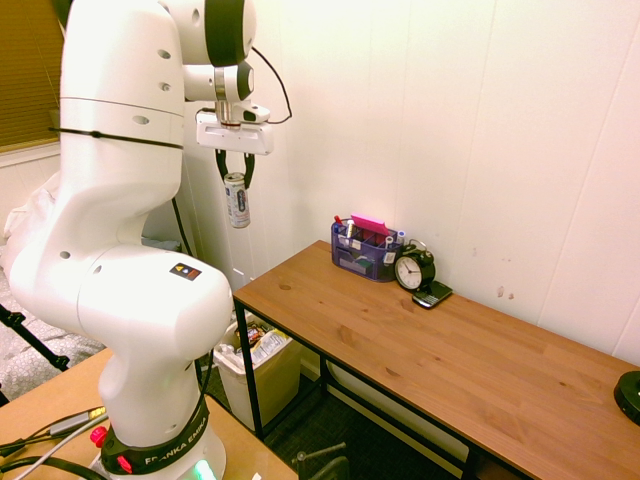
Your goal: Throw the can in the trash bin
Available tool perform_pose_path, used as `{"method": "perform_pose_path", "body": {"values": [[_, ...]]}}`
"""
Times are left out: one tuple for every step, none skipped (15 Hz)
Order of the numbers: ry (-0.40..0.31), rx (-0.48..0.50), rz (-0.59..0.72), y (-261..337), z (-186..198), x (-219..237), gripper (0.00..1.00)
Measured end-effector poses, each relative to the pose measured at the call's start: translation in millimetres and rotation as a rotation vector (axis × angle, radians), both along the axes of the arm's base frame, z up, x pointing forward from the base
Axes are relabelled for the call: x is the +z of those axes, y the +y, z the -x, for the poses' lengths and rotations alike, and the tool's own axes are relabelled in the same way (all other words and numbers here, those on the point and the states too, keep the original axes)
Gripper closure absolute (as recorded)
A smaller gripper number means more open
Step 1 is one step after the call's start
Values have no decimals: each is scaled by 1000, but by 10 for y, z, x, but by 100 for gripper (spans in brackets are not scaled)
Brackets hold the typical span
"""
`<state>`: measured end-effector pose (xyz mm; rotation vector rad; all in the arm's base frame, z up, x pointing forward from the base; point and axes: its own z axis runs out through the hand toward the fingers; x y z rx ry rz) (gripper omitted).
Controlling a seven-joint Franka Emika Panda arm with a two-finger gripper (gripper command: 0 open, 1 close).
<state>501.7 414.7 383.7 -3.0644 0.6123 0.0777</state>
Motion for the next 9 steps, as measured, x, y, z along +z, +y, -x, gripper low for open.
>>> {"method": "perform_pose_path", "body": {"values": [[18, 12, 7, 133, -47, -68, 0], [31, 22, 20, 245, -98, -125, 0], [36, 28, 31, 338, -160, -163, 0], [36, 27, 38, 395, -228, -152, 0], [32, 20, 41, 410, -302, -101, 0], [28, 13, 46, 398, -356, -40, 0], [25, 7, 50, 367, -396, 11, 0], [25, 3, 54, 326, -432, 23, 0], [26, 1, 56, 289, -461, 11, 0]]}}
